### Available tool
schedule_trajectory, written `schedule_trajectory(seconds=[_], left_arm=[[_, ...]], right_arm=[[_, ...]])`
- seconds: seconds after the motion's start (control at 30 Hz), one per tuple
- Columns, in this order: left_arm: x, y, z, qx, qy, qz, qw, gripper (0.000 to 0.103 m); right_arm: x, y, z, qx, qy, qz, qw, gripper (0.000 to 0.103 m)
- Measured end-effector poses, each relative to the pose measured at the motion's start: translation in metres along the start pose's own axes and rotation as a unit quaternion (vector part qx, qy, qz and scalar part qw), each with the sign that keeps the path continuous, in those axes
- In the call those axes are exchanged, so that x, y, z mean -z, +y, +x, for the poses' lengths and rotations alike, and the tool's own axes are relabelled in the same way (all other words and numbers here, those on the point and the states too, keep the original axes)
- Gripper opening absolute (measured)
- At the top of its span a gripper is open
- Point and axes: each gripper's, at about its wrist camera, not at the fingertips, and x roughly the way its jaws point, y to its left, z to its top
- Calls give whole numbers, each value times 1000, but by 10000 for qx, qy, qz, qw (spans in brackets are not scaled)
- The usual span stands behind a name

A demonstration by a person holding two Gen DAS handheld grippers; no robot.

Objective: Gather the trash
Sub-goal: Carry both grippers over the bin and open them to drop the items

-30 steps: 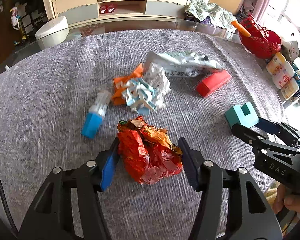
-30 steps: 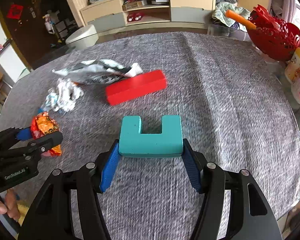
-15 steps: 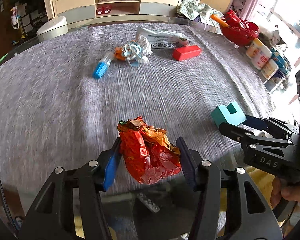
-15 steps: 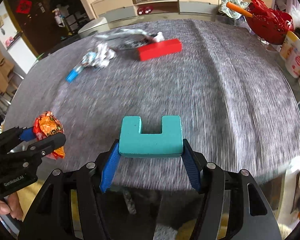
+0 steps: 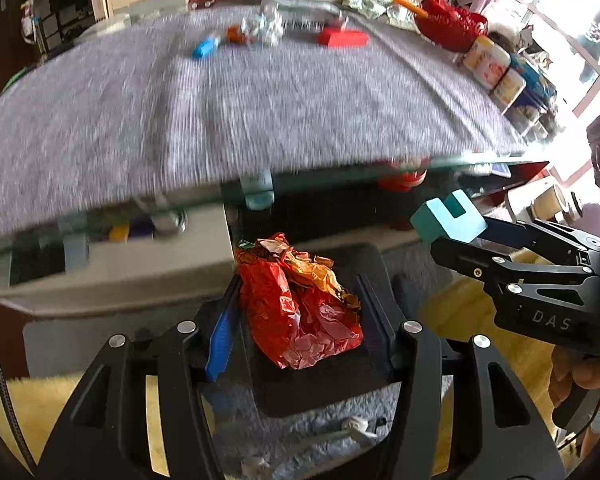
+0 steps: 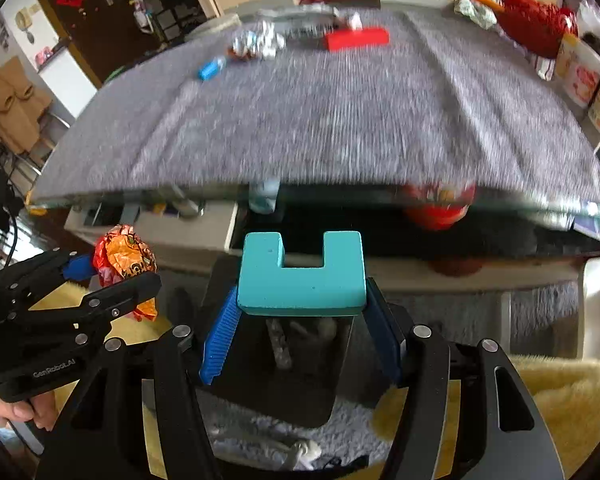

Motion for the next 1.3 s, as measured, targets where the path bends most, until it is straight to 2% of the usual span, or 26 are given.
schedule_trajectory(seconds=[0.13,0.27,0.43,0.67,0.83,0.9,1.0,1.13,1.23,1.3], left_arm=[[22,-1,9,-12,143,-1,9999,52],[42,-2,23,36,297,18,9995,53],[62,-3,44,104,583,34,9982,53],[67,-6,54,151,708,48,9974,55],[64,-4,55,87,749,6,9972,61],[64,-2,57,39,774,-20,9970,67],[62,0,57,11,770,-35,9970,80],[58,0,53,-46,732,-7,9973,91],[52,2,47,-86,657,8,9978,95],[46,3,42,-86,601,2,9982,95]], right_arm=[[18,-3,15,43,181,88,9998,61],[32,-9,33,-113,454,303,9984,61],[40,-10,43,-160,567,343,9977,61],[36,-2,51,-217,622,264,9975,62],[31,-3,54,-237,638,316,9972,62],[28,-5,53,-215,609,348,9973,63],[25,-10,49,-138,528,385,9978,70],[20,-16,43,-33,426,431,9982,80],[17,-21,36,72,308,462,9984,93],[13,-24,32,106,239,519,9983,95]])
